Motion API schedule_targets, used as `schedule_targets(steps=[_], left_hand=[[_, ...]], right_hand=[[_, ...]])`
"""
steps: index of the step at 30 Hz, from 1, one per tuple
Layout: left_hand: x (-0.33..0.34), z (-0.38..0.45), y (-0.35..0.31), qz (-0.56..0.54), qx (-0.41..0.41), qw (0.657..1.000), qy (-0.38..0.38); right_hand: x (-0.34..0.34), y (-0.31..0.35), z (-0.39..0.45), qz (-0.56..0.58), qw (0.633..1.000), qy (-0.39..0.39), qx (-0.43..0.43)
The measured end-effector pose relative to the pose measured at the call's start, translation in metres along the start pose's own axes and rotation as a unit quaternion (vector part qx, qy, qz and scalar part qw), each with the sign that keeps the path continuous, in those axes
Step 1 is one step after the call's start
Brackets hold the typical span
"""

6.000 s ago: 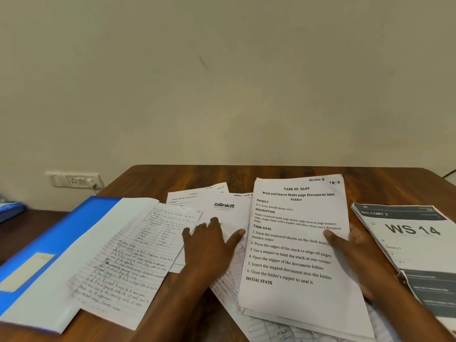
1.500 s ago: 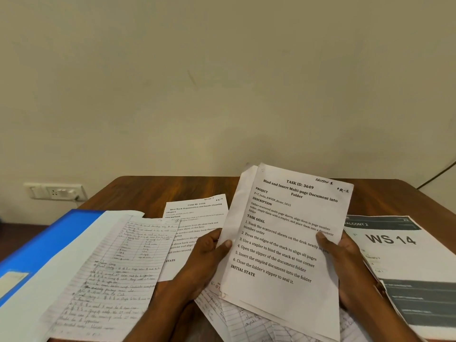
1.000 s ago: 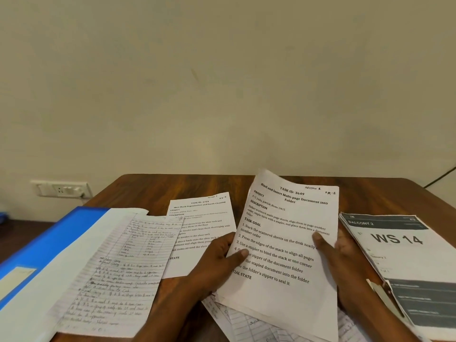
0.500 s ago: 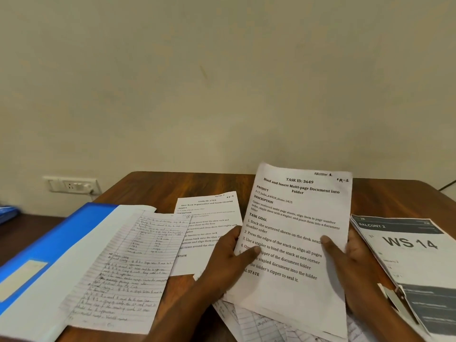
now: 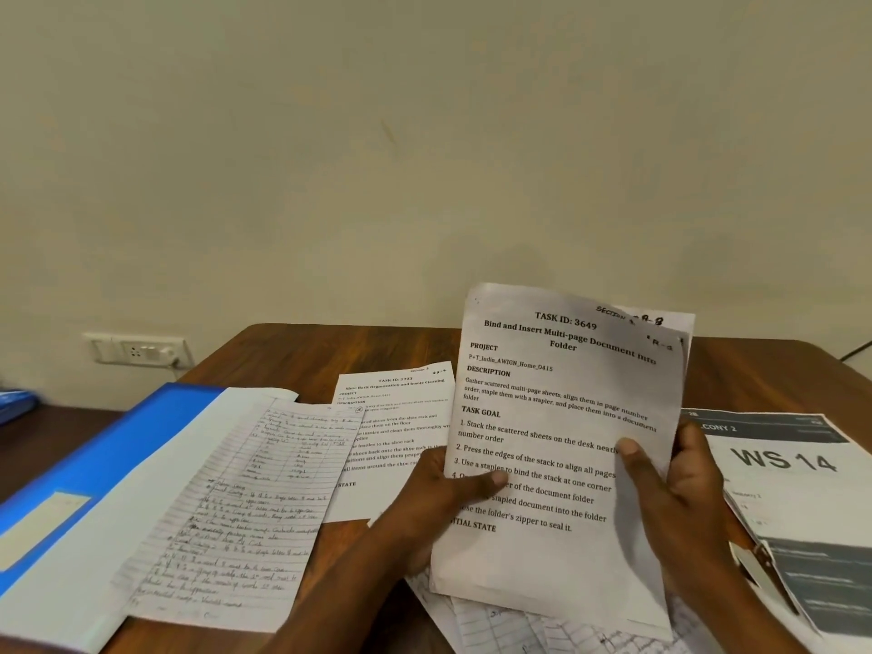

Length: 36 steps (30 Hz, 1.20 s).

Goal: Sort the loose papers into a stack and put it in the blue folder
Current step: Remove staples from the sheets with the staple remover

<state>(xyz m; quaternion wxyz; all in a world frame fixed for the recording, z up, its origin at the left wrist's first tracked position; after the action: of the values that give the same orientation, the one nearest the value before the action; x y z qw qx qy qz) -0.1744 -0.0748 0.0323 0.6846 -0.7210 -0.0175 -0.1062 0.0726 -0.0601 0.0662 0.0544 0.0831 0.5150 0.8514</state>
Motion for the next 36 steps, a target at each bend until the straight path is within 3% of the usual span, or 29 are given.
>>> schedule_targets(steps=[10, 17, 22, 28, 31, 33, 34, 36], left_hand=[[-0.008, -0.015, -0.033, 0.035, 0.155, 0.981, -0.112], [-0.008, -0.012, -0.021, 0.127, 0.117, 0.978, -0.116], [-0.009, -0.008, -0.014, 0.122, 0.102, 0.982, -0.105], [-0.001, -0.009, -0.016, 0.111, 0.085, 0.989, -0.041], [-0.011, -0.006, -0.026, 0.069, 0.095, 0.992, -0.049], [-0.036, -0.003, -0.029, 0.183, 0.107, 0.965, -0.157], [-0.052, -0.004, -0.030, 0.279, 0.102, 0.928, -0.226], [-0.075, -0.006, -0.026, 0.494, 0.055, 0.814, -0.302]], right_hand=[[0.014, 0.032, -0.015, 0.051, 0.998, -0.001, -0.044], [0.024, 0.014, -0.020, 0.020, 0.999, 0.045, 0.010], [0.023, 0.012, -0.019, 0.030, 0.998, 0.046, 0.022], [0.011, -0.003, -0.010, -0.018, 0.998, 0.030, 0.050], [0.004, -0.005, -0.004, -0.002, 0.998, -0.015, 0.058], [-0.003, -0.012, 0.001, 0.026, 0.997, -0.046, 0.063], [-0.007, -0.018, 0.003, 0.041, 0.995, -0.065, 0.069], [-0.013, -0.032, 0.008, 0.077, 0.991, -0.076, 0.081]])
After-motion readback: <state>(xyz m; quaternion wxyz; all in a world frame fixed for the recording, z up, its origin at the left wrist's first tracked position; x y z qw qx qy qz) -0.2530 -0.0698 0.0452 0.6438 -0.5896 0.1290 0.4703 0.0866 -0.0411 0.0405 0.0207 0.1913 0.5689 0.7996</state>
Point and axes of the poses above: each hand's wrist, its own z-axis towards the middle knuckle, its own x-axis out of the palm, y = z × x, the point moved 6 cm from there along z, towards the middle knuckle, and after that the axes turned 3 degrees about z, right-handed, at the moved point
